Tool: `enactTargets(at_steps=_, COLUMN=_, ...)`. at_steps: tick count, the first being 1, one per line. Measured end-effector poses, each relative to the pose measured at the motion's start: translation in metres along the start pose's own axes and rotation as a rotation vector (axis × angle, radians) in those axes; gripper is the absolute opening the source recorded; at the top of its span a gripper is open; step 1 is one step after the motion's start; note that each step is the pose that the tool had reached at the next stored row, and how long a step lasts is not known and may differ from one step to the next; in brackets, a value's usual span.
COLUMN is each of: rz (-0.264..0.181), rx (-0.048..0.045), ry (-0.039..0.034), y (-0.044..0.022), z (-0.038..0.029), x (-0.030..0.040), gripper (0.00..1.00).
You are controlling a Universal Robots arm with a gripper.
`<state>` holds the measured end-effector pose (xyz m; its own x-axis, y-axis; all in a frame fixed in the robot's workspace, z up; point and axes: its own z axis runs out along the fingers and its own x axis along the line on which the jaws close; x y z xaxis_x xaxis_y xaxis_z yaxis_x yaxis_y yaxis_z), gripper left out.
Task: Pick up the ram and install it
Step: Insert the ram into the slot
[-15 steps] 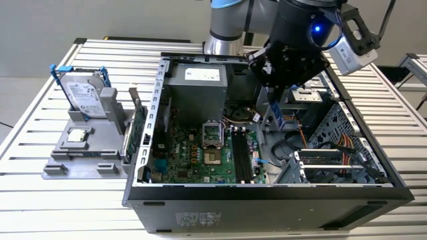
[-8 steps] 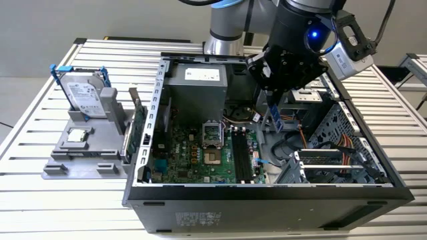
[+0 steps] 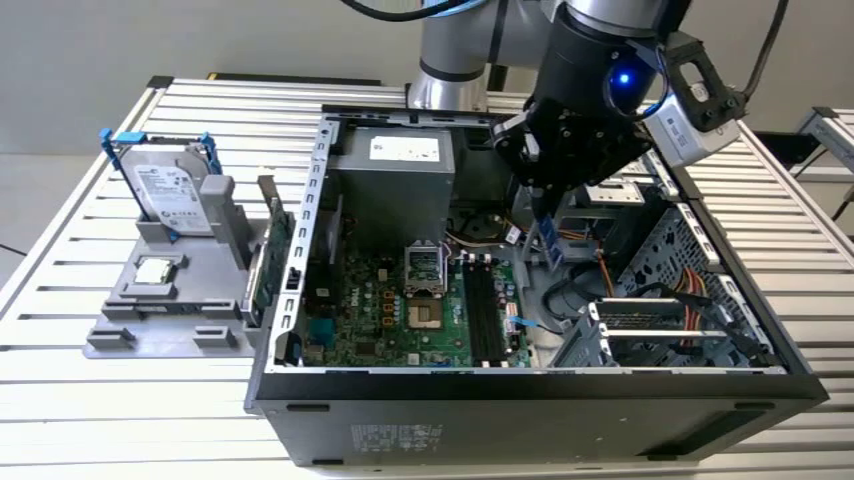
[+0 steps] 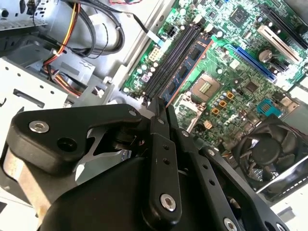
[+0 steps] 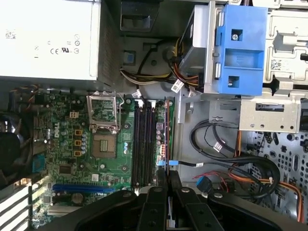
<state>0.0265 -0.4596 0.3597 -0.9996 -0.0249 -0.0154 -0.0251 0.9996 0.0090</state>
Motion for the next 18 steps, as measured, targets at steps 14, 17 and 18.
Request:
enactTargets(at_steps=14, rz=0.044, rx=0.0103, ry=-0.0001, y=-0.0001, z=0.0175, x=0.0003, gripper=0.0)
enactTargets(at_steps=17, rz=0.06, rx=0.0116, ry=-0.0001, y=-0.0002, z=0.0218, x=0.0003, gripper=0.0)
enactTargets(at_steps=18, rz=0.066, rx=0.0117, ry=-0.0002, y=-0.0002, z=0.0227, x=0.0003, gripper=0.0)
